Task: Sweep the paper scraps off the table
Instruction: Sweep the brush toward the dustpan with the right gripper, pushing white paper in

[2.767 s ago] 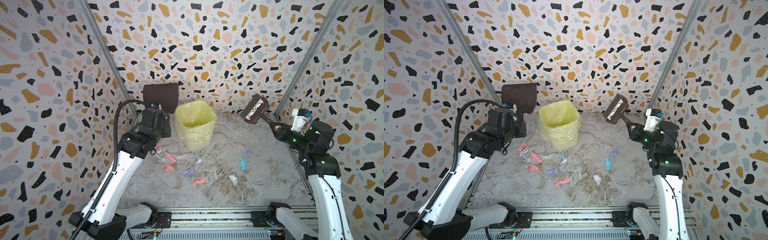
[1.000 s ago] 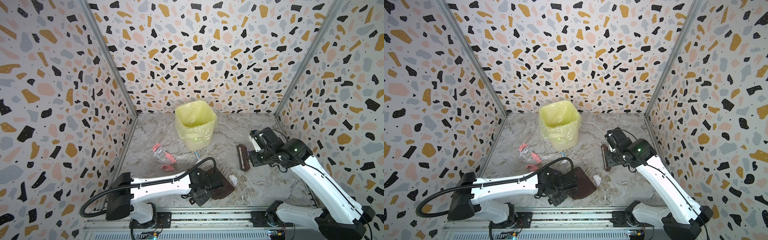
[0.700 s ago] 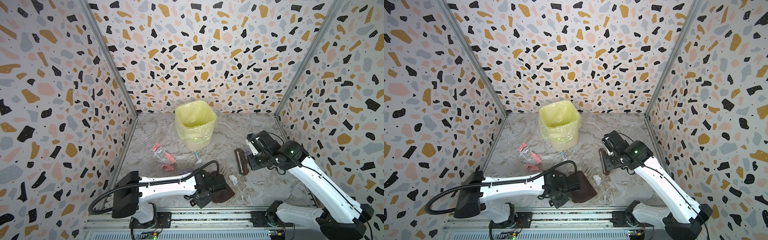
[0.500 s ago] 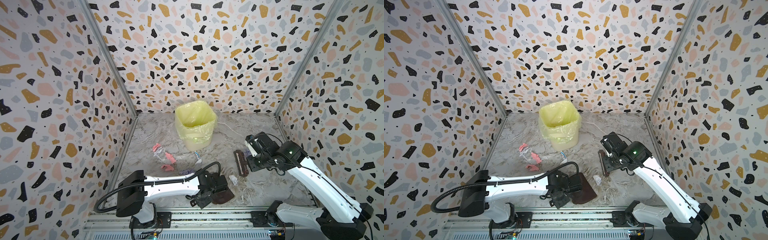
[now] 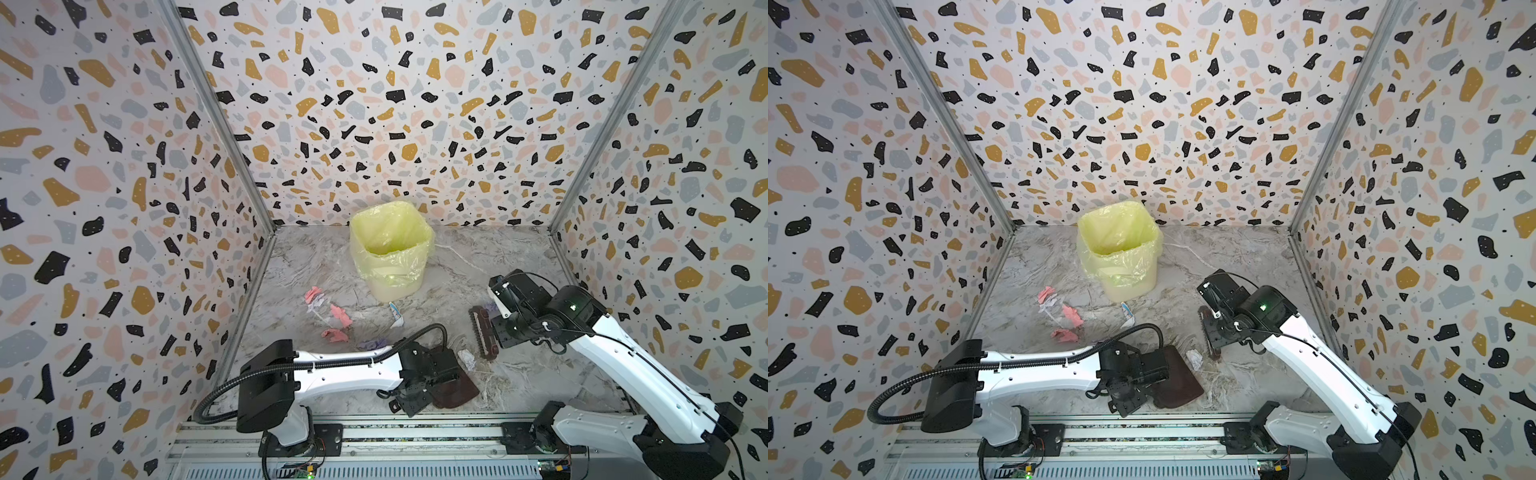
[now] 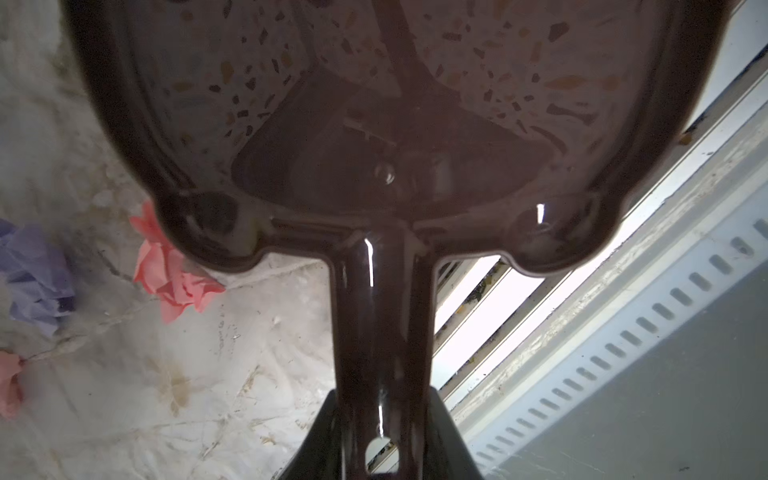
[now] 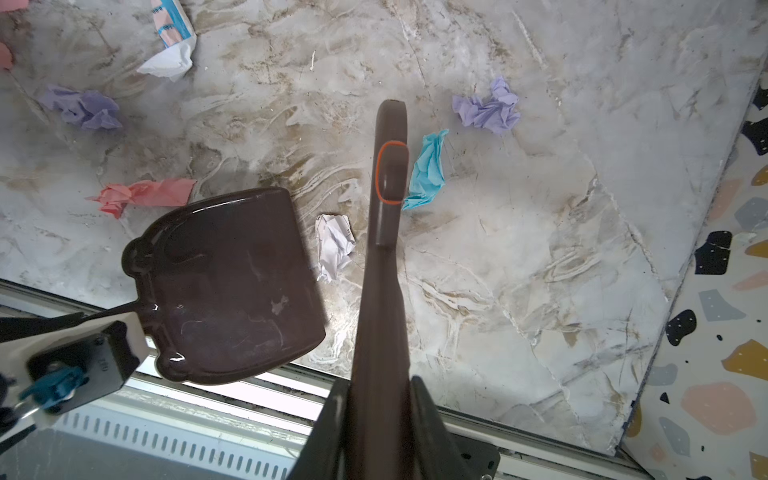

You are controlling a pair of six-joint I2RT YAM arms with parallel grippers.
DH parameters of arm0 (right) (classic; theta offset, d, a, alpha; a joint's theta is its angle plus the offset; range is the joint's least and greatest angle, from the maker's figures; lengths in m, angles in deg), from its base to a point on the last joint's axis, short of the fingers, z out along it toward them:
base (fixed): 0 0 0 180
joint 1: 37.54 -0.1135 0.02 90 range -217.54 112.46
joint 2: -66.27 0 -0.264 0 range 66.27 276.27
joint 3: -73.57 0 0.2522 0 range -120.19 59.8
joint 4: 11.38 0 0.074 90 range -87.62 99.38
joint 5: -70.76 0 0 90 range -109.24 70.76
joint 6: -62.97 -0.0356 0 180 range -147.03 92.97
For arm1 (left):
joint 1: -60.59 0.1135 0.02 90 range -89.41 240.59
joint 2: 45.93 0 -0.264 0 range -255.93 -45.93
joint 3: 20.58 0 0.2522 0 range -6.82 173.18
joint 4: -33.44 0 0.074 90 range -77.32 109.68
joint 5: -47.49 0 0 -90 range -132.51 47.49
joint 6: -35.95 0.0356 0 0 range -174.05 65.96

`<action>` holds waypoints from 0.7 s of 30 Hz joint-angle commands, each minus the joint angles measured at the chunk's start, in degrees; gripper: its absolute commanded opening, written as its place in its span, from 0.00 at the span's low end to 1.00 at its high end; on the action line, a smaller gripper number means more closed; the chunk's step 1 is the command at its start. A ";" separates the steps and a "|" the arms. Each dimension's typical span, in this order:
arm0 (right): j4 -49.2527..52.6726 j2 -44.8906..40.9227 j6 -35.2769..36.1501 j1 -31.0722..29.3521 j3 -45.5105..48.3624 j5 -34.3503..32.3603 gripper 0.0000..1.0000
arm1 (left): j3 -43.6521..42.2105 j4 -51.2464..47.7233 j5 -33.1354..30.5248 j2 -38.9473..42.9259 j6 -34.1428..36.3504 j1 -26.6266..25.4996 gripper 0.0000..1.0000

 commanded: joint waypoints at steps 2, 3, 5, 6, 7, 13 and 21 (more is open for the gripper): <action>-1.26 -1.06 -0.88 -0.67 0.09 -2.30 0.00 | -1.27 1.16 0.77 -0.58 0.26 -0.28 0.00; -1.50 -1.12 -0.87 -0.74 0.17 -2.65 0.00 | -1.53 1.16 0.62 -0.63 0.12 -0.28 0.00; -2.03 -0.81 -0.75 -0.95 0.54 -2.83 0.00 | -1.86 1.17 0.60 -0.56 0.06 -0.28 0.00; -2.27 -0.67 -0.70 -0.95 0.71 -2.89 0.00 | -1.92 1.17 0.58 -0.57 -0.02 -0.28 0.00; -2.53 -0.52 -0.60 -1.05 0.89 -2.81 0.00 | -2.15 1.16 0.66 -0.56 -0.04 -0.28 0.00; -3.76 0.60 -0.27 -1.97 2.46 -2.09 0.00 | -3.44 1.60 0.66 -0.57 -0.24 -0.10 0.00; -4.10 1.03 0.27 -3.16 3.51 0.12 0.00 | -4.24 1.88 0.82 -0.71 0.14 0.69 0.00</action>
